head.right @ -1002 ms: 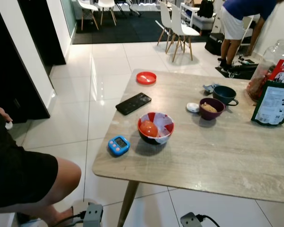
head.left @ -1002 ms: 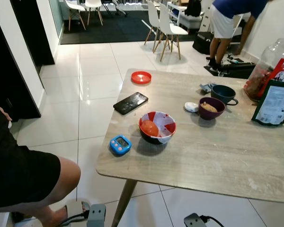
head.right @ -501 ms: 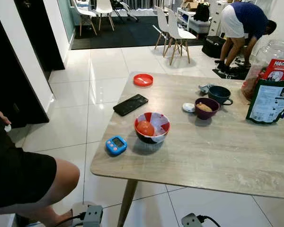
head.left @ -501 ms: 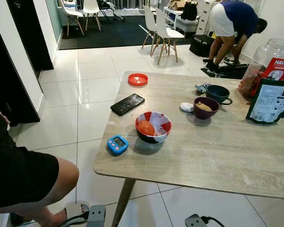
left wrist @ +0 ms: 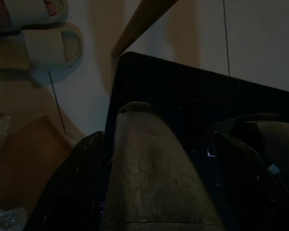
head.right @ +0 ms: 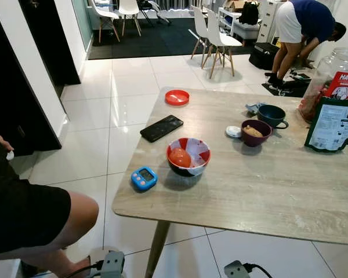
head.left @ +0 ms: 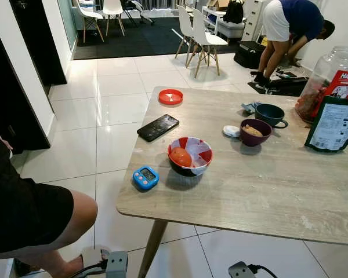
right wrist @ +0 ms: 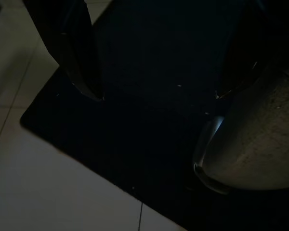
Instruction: Restocking fridge
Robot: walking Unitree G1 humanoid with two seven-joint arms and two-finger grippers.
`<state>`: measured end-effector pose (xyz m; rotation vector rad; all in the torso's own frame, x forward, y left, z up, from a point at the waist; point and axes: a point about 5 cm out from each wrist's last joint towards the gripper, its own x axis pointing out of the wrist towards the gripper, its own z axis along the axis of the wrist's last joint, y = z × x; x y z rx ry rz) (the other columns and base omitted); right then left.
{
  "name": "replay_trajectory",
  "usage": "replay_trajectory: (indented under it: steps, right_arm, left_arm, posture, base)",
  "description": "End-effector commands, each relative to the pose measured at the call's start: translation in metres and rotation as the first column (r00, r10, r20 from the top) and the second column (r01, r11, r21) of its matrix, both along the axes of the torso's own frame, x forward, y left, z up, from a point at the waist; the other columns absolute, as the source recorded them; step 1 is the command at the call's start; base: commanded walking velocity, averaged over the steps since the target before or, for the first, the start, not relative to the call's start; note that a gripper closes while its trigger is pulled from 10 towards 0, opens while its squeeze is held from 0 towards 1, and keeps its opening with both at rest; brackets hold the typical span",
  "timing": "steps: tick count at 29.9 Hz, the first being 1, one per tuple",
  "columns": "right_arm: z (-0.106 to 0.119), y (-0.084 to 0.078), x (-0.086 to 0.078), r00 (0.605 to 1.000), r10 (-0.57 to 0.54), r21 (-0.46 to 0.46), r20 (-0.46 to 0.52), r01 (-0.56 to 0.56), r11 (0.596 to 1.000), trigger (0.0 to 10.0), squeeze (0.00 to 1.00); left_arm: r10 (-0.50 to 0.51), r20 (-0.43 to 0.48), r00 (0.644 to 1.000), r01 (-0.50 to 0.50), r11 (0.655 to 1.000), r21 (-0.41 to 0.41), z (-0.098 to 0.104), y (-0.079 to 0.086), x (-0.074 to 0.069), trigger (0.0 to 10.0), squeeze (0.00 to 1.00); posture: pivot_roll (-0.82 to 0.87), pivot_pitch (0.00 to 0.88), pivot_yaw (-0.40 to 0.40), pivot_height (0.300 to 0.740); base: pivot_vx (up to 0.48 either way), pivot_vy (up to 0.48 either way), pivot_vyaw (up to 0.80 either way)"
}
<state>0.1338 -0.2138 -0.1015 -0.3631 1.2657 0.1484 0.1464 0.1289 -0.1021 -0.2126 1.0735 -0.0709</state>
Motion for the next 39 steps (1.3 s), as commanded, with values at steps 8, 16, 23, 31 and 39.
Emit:
replay_trajectory:
  steps: [8,16,23,31,39]
  right_arm:
    - [-0.0009,0.0003,-0.0024,1.0,-0.022,-0.002,-0.016,0.022,1.0,10.0,0.0]
    - [-0.0008,0.0008,-0.0017,1.0,-0.019,-0.005,-0.009,0.018,1.0,10.0,0.0]
    - [-0.0007,0.0011,-0.0011,1.0,-0.013,-0.01,-0.009,0.012,1.0,10.0,0.0]
    - [-0.0004,0.0007,-0.0007,1.0,-0.008,-0.015,-0.01,0.007,1.0,10.0,0.0]
    - [-0.0016,0.0026,-0.003,1.0,-0.027,-0.019,-0.013,0.027,0.999,10.0,0.0]
  left_arm:
    - [0.03,-0.043,0.999,-0.03,1.0,-0.002,-0.0042,-0.0023,-0.0109,10.0,0.0]
    - [0.033,-0.042,0.999,-0.033,0.999,0.002,-0.0041,-0.0016,-0.0108,10.0,0.0]
    - [0.046,-0.042,0.998,-0.046,0.999,0.004,-0.0042,-0.0009,-0.0108,10.0,0.0]
    - [0.06,-0.045,0.997,-0.059,0.998,0.011,-0.0043,-0.0007,-0.0108,10.0,0.0]
    - [0.087,-0.053,0.995,-0.084,0.995,0.059,-0.0054,0.0044,-0.0133,10.0,0.0]
  posture:
    - [0.02,0.0,-0.018,0.74]
    - [0.02,0.0,-0.018,0.74]
    - [0.02,0.0,-0.019,0.74]
    - [0.02,0.0,-0.015,0.74]
    - [0.01,0.0,0.003,0.74]
  base:
    - [0.0,0.0,-0.75]
    - [0.0,0.0,-0.38]
    - [0.0,0.0,0.0]
    - [0.0,0.0,0.0]
    - [0.0,0.0,0.0]
